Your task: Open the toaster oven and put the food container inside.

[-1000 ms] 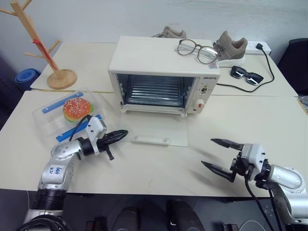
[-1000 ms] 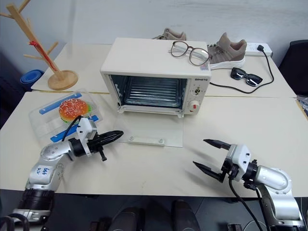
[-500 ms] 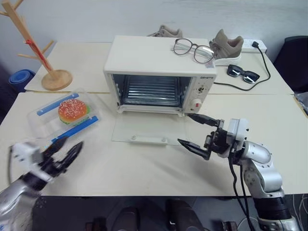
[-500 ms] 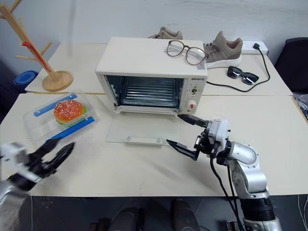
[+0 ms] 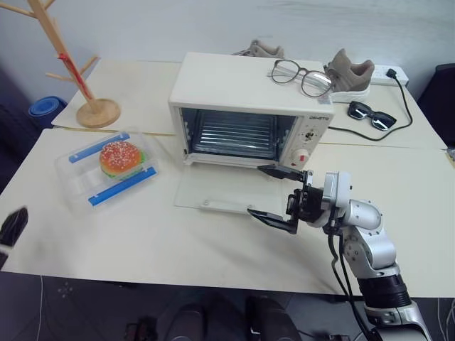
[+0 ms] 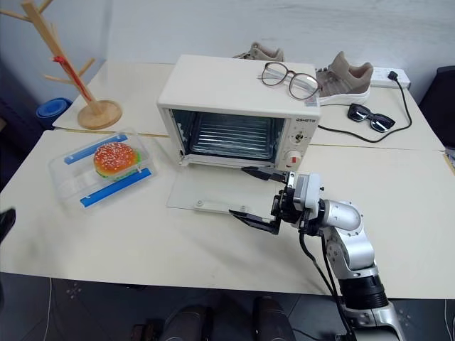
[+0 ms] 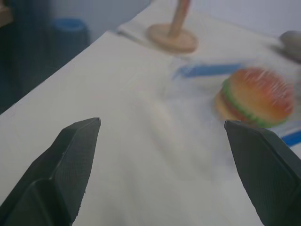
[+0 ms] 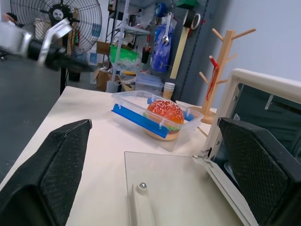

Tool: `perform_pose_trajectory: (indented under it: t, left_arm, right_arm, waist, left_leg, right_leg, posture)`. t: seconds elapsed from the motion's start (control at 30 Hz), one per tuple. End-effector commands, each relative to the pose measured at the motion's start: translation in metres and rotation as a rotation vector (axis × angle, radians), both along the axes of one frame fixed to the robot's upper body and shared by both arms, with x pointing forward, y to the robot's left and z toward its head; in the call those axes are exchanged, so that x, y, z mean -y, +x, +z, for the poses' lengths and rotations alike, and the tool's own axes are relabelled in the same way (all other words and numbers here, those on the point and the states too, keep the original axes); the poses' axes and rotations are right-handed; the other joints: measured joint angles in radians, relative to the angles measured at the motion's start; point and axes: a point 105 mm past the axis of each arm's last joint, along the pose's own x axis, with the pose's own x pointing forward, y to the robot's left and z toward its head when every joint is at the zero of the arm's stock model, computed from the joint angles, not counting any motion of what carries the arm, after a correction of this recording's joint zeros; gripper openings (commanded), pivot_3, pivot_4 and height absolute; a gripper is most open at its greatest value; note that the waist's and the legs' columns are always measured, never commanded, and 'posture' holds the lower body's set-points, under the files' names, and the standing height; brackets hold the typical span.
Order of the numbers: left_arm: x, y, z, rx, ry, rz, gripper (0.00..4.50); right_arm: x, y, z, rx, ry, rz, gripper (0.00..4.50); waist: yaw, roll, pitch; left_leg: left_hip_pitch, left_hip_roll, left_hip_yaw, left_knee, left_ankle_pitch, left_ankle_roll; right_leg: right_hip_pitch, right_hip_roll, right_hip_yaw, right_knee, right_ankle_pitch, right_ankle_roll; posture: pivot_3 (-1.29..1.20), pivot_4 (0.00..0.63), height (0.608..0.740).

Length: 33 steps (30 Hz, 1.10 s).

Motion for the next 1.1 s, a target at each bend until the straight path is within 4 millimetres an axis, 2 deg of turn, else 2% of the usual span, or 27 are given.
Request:
perform_pose_trajectory:
  t: [0.03, 0.1, 0.17, 0.3, 0.43, 0.63, 0.77, 0.83, 0.93, 1.03, 1.1]
  left_arm:
    - [-0.007, 0.019, -0.007, -0.156, -0.028, 0.007, 4.48]
    - [-0.016, 0.029, -0.009, -0.222, -0.047, 0.047, 4.48]
    - [-0.015, 0.038, -0.013, -0.305, -0.090, 0.046, 4.48]
    - [-0.001, 0.046, -0.022, -0.446, -0.159, -0.019, 4.48]
    - [-0.005, 0.050, -0.023, -0.492, -0.141, 0.009, 3.71]
    - [-0.009, 0.049, -0.008, -0.468, -0.105, 0.027, 1.94]
    - [0.001, 0.041, 0.007, -0.466, -0.051, -0.038, 0.75]
    - [0.011, 0.034, 0.023, -0.463, 0.002, -0.102, 0.31]
    - [0.031, 0.027, 0.040, -0.463, 0.057, -0.196, 0.24]
    - [0.051, 0.023, 0.044, -0.474, 0.103, -0.292, 0.24]
    - [0.071, 0.024, 0.043, -0.485, 0.128, -0.373, 0.24]
  right_arm:
    - [0.004, -0.001, 0.004, 0.042, -0.009, -0.013, 4.50]
    - [0.005, 0.000, 0.002, 0.044, -0.021, -0.027, 4.50]
    - [0.006, 0.001, 0.000, 0.044, -0.021, -0.048, 4.50]
    - [0.008, 0.001, -0.002, 0.046, -0.016, -0.078, 4.50]
    - [0.007, 0.000, -0.005, 0.051, -0.012, -0.099, 4.50]
    - [0.008, 0.000, -0.010, 0.053, -0.016, -0.121, 4.50]
    - [0.011, 0.000, -0.012, 0.051, -0.028, -0.127, 4.50]
    - [0.015, 0.000, -0.015, 0.043, -0.041, -0.132, 4.50]
    - [0.022, 0.002, -0.019, 0.033, -0.066, -0.148, 4.50]
    - [0.033, 0.005, -0.023, 0.022, -0.091, -0.183, 4.50]
    - [0.041, 0.006, -0.026, 0.016, -0.105, -0.213, 4.50]
  waist:
    - [-0.011, 0.001, 0.000]
    - [-0.026, 0.001, 0.000]
    - [-0.037, 0.001, 0.001]
    - [-0.034, 0.001, 0.001]
    - [-0.030, 0.001, 0.000]
    - [-0.030, 0.001, 0.000]
    - [-0.028, 0.001, 0.001]
    - [-0.028, 0.000, 0.001]
    - [-0.026, -0.001, 0.001]
    - [-0.023, 0.000, 0.001]
    - [-0.024, 0.001, 0.002]
  left_leg:
    - [0.000, -0.001, 0.001, -0.001, 0.000, 0.000]
    - [0.000, 0.000, 0.001, -0.002, 0.000, 0.000]
    - [-0.001, 0.000, 0.002, -0.003, 0.000, -0.002]
    - [-0.002, 0.002, 0.002, -0.003, 0.000, -0.003]
    - [-0.002, 0.001, 0.002, -0.002, 0.000, -0.003]
    - [-0.002, 0.001, 0.002, -0.002, 0.001, -0.005]
    - [-0.002, 0.001, 0.002, -0.003, 0.003, -0.008]
    - [-0.003, 0.001, 0.002, -0.003, 0.003, -0.008]
    - [-0.003, 0.001, 0.002, -0.002, 0.003, -0.009]
    - [-0.003, 0.000, 0.001, -0.002, 0.003, -0.007]
    - [-0.003, 0.000, 0.001, -0.003, 0.003, -0.007]
  right_leg:
    - [0.000, 0.000, 0.001, 0.000, 0.000, 0.000]
    - [-0.002, 0.000, 0.001, 0.001, 0.000, 0.000]
    - [-0.003, 0.002, 0.001, 0.003, 0.000, 0.000]
    - [-0.005, 0.003, 0.000, 0.002, 0.000, 0.000]
    - [-0.005, 0.002, 0.001, 0.003, 0.000, 0.000]
    - [-0.005, 0.002, 0.001, 0.003, 0.000, 0.000]
    - [-0.006, 0.002, 0.001, 0.002, 0.000, 0.000]
    - [-0.006, 0.002, 0.001, 0.002, 0.000, 0.000]
    - [-0.006, 0.001, 0.001, 0.001, 0.000, 0.000]
    - [-0.006, 0.000, 0.001, 0.001, 0.000, 0.000]
    - [-0.005, 0.000, 0.001, 0.001, 0.000, 0.000]
  posture:
    - [0.00, 0.150, 0.740]
    - [0.00, 0.150, 0.740]
    - [0.00, 0.150, 0.740]
    - [0.00, 0.150, 0.740]
    - [0.00, 0.150, 0.740]
    - [0.00, 0.150, 0.740]
    - [0.00, 0.150, 0.740]
    - [0.00, 0.150, 0.740]
    - [0.00, 0.150, 0.740]
    - [0.00, 0.150, 0.740]
    - [0.00, 0.150, 0.740]
